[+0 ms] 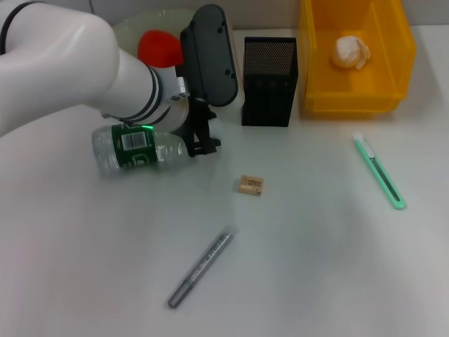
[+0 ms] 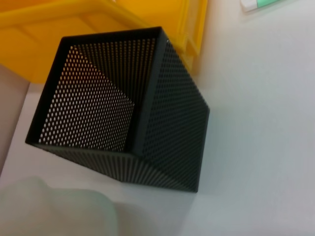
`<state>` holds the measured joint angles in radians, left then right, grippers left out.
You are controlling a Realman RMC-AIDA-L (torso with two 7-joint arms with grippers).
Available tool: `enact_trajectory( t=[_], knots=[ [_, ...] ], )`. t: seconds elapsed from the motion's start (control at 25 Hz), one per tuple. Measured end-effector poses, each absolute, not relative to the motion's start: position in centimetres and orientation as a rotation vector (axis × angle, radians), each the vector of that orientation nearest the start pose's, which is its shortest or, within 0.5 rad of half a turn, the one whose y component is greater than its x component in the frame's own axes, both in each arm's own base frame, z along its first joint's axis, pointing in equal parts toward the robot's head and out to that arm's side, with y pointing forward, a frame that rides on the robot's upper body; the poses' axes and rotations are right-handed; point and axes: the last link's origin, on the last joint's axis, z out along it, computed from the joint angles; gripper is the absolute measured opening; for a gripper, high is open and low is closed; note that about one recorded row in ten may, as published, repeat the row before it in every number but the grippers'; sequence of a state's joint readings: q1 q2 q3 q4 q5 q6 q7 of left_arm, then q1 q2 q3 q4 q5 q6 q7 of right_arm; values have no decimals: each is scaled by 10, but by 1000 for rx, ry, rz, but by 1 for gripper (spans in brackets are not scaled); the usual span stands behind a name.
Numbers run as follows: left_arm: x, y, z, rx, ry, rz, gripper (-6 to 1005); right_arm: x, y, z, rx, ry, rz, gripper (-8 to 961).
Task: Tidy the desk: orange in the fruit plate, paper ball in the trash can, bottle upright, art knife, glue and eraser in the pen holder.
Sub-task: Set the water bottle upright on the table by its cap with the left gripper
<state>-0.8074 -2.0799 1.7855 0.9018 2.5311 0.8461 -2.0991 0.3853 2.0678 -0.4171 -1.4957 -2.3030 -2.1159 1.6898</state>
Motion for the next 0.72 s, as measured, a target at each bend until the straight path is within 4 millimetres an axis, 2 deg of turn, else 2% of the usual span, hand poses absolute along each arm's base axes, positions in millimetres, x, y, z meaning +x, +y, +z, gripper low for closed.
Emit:
enact_trajectory(
  t=[0.12, 0.32, 0.44, 0.48, 0.52, 0.72],
  knots=[
    [-152, 398, -92, -2650, 140, 494, 435, 266, 256, 146, -2708, 616, 195, 818],
    [-147, 380, -67, -2644, 86, 378, 435, 262, 258, 147, -2711, 585, 218, 818],
    [-149, 370, -46, -2619, 21, 290, 434, 259, 260, 146, -2717, 559, 233, 818],
    [-150, 366, -30, -2597, -41, 214, 434, 256, 261, 146, -2721, 540, 251, 818],
    [-150, 366, -30, -2597, -41, 214, 434, 256, 261, 146, -2721, 540, 251, 818],
    [-162, 362, 9, -2535, -237, 7, 434, 246, 263, 143, -2740, 478, 309, 818]
  ],
)
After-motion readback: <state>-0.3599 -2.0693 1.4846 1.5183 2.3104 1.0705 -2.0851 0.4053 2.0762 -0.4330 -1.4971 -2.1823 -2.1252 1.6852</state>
